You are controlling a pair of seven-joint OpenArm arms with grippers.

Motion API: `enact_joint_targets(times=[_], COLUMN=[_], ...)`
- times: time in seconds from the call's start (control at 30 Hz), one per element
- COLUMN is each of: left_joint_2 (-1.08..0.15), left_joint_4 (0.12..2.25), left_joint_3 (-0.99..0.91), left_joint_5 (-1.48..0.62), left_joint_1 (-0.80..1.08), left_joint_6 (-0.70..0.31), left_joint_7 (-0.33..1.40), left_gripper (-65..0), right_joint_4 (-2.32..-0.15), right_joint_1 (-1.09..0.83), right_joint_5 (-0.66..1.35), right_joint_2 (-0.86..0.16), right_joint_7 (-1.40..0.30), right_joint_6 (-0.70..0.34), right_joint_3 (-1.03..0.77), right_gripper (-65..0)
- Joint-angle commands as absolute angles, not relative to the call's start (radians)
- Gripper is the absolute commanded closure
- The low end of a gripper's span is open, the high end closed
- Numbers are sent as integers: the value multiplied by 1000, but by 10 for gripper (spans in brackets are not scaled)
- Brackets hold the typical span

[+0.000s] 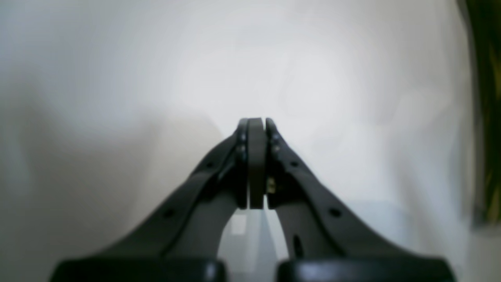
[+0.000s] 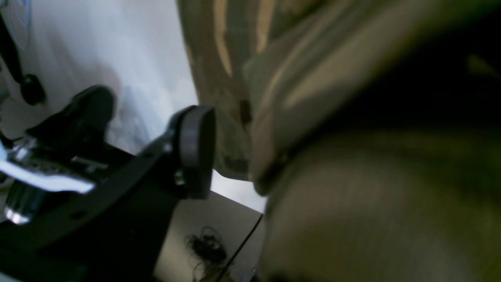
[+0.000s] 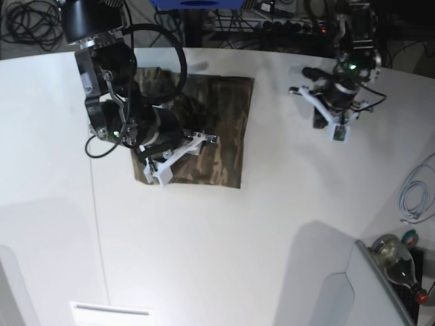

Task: Layout the t-shirt on the table in an organized manner, then fold the t-shirt properly
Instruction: 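Press and tuck the folded shirt edges with the right gripper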

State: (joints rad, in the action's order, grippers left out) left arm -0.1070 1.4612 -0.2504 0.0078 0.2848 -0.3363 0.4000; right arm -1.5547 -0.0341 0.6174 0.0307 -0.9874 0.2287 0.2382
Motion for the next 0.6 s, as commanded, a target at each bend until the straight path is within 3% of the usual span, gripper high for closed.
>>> enact_joint_targets(times=[0.0,0.17,0.57], left_joint_2=[-101,-64,-44], left_joint_4=[1442,1342,1348], left_joint_3=[-206,-82,-16], left_joint_5=[1,1,1], left_joint_1=[265,179,171], left_joint_6=[-343,-338,-340], left_joint_7=[386,386,386], left_gripper=[0,0,0], right_joint_4=[-1583,-1587,-1587], right_joint_1=[-24,-21,18], right_joint_5=[634,634,633], right_joint_2=[41,41,59], right_joint_7=[-987,-986,-964], right_joint_6=[231,231,232], right_joint_3=[265,325,467], right_gripper=[-333,-353,-353])
